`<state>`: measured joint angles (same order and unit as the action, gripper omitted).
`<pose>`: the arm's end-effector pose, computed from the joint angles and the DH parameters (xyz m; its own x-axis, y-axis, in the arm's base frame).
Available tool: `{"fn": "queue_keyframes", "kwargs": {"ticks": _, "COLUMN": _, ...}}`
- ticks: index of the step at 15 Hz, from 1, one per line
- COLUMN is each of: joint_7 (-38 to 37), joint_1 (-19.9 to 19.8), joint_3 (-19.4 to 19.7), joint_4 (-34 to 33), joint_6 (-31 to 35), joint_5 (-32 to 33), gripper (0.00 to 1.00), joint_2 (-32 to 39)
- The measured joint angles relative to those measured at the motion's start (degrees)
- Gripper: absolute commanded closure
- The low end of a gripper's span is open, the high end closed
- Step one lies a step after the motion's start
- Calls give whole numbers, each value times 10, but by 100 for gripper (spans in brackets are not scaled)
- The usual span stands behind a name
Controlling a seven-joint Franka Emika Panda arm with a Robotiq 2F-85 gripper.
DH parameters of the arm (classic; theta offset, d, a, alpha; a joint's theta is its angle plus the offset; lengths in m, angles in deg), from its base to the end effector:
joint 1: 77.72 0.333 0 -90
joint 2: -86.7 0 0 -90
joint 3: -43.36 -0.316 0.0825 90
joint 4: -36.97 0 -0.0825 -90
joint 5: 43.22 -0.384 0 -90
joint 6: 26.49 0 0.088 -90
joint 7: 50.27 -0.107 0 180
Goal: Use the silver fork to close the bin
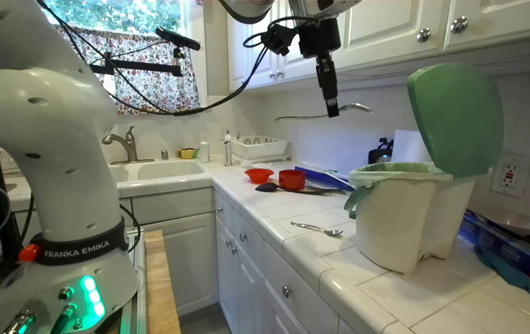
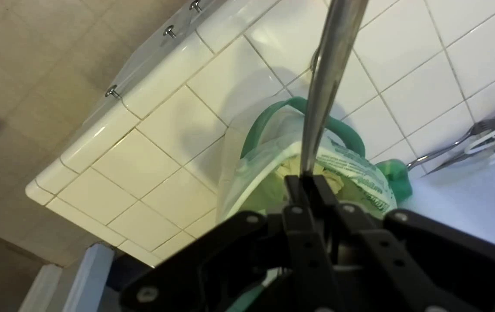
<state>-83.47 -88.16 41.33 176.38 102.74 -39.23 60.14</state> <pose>0.4283 -0.0642 0.5016 0.7322 -0.6219 0.2777 -0.6258 -0.7752 -0.0862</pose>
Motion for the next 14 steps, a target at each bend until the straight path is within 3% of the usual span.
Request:
{"fn": "queue_keyframes", "kwargs": {"ticks": 8, "joint_7": 14, "joint_1": -30, "joint_3": 13, "joint_4": -6, "joint_6": 4, "joint_5": 1, "gripper": 96, "joint_2": -16}}
{"fn": "queue_keyframes", "kwargs": {"ticks": 14, "joint_7": 19, "joint_1": -29, "joint_3": -6, "joint_4": -17, "joint_6": 22, "joint_5": 15, "gripper": 96, "joint_2": -16}}
